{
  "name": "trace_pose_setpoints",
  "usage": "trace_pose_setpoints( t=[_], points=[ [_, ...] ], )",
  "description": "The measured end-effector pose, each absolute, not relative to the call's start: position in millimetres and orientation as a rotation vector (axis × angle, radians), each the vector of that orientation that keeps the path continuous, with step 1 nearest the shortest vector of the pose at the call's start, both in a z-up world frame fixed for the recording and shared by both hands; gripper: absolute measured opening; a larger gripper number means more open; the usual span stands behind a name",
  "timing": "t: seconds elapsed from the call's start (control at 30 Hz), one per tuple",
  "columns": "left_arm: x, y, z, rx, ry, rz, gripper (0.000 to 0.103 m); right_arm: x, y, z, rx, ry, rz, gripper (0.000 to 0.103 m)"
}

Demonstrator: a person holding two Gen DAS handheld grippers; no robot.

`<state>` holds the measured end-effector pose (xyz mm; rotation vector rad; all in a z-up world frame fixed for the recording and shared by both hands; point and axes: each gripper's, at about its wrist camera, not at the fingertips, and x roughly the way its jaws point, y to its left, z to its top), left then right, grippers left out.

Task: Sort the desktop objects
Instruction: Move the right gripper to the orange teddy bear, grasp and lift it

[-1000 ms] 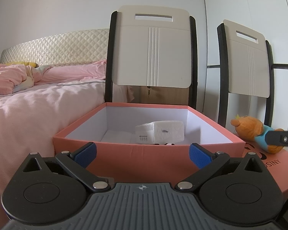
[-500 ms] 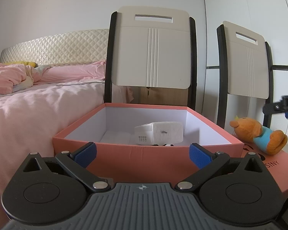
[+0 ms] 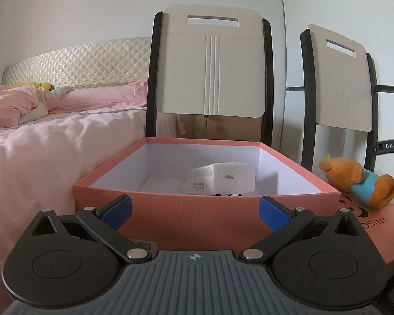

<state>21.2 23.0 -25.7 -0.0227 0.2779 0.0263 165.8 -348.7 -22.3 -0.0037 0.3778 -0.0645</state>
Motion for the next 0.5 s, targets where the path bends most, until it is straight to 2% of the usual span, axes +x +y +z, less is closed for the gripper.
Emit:
trace_pose_setpoints(
  t=[0.5],
  points=[
    [19.3, 18.7, -27.5, -0.01, 0.279, 0.026, 0.103, 184.5, -357.8, -64.1, 0.062, 0.549, 0.021, 0.103]
  ],
)
